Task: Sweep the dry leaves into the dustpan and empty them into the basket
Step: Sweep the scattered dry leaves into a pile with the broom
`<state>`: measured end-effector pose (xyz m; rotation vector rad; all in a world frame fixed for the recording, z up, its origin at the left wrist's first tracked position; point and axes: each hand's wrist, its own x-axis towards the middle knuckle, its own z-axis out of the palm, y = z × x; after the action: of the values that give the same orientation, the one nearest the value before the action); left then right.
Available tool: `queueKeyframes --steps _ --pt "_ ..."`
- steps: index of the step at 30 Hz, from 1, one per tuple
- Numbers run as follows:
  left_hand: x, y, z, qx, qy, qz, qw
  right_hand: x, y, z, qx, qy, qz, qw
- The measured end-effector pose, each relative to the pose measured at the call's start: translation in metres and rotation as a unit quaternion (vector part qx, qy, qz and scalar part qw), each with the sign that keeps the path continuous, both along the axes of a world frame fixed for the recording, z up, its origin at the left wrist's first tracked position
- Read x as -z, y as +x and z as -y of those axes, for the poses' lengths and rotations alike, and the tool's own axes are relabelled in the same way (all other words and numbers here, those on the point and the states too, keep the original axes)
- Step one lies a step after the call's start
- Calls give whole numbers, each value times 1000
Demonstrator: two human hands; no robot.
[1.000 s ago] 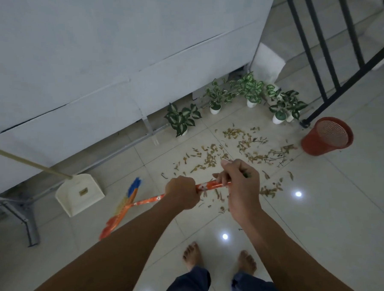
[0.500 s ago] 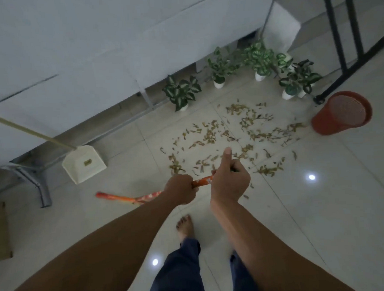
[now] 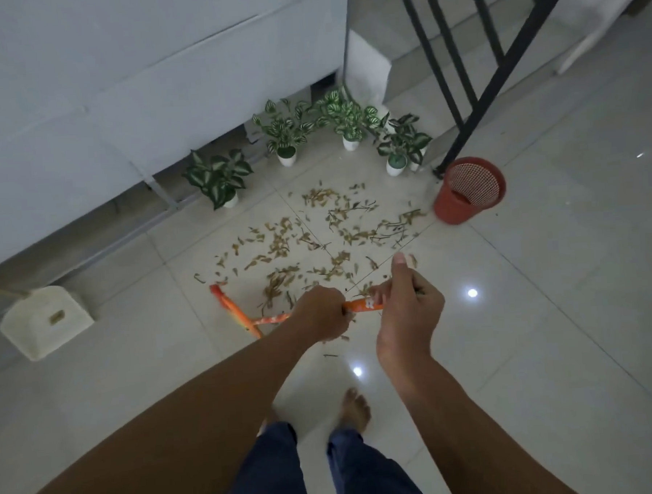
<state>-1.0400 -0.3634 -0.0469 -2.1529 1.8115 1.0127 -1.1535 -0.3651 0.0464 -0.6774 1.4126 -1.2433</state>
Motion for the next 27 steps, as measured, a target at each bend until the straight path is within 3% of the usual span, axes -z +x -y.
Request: queueKeyframes --steps 6,13,16,21,27 --pt "10 -10 -40 -161 -41 33 985 16 13 -13 18 18 -14 1000" --pt "12 -57 -18 -145 -29 -63 987 8 -28 -4 -23 -53 -73 996" --pt "-3 -58 -8 -148 -55 -73 985 -9 -36 9 -75 -68 -12 995" --pt "0 -16 -25 -148 -54 -13 987 -6 -9 2 -156 -53 76 983" --pt "28 13 -45 -172 11 52 984 37 13 -10 -50 110 274 954"
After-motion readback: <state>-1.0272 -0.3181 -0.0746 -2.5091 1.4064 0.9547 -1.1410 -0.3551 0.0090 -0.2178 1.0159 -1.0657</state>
